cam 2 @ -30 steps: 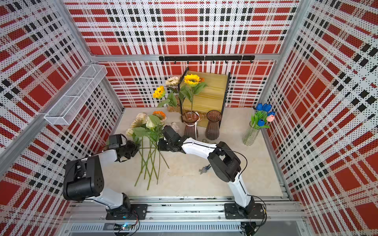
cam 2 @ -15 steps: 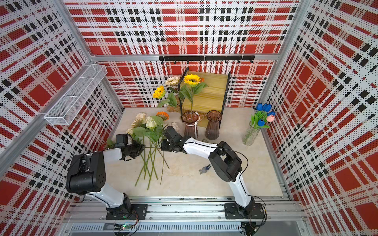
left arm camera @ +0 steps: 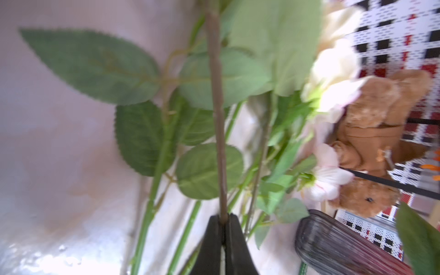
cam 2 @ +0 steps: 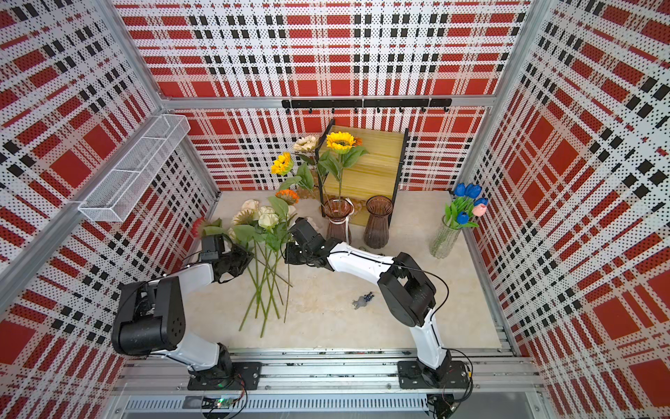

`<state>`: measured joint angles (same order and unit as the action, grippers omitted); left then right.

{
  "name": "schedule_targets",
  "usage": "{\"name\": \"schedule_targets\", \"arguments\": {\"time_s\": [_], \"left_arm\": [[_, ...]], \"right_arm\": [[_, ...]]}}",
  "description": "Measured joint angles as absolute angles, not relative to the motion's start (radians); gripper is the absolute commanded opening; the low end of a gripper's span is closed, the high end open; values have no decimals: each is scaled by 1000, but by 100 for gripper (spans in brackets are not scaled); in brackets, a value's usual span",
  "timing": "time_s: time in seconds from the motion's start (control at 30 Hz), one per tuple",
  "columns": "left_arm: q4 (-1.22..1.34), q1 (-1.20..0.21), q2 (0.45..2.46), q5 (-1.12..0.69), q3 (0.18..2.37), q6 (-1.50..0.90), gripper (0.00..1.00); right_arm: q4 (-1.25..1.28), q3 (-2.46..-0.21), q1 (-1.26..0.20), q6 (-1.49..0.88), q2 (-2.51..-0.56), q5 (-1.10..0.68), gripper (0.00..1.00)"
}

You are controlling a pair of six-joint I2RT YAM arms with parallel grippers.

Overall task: Arrange the flowers in different vases according to their variety
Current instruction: Pick up the flower at the center of the board.

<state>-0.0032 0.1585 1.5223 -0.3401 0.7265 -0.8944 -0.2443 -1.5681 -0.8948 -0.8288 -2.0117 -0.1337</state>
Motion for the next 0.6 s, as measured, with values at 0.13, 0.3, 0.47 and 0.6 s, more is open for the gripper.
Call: {"name": "schedule_targets", "arguments": {"time_s": [0.13, 0.3, 0.47, 0.6], "left_arm": [[-25, 151, 1447, -318, 759, -895, 0], [-75, 115, 1326, -249, 782, -884, 0], [-184, -59, 1195, -44, 866, -816, 0], [-233, -145, 1086, 84, 886, -776, 0]], "right_arm": [[-253, -1568, -897, -826, -2004, -129, 0], [-275, -1568, -905, -815, -1984, -115, 0], [-307, -1586, -920, -768, -1932, -100, 0], [-332, -1648, -925, -707, -1893, -99, 0]]}}
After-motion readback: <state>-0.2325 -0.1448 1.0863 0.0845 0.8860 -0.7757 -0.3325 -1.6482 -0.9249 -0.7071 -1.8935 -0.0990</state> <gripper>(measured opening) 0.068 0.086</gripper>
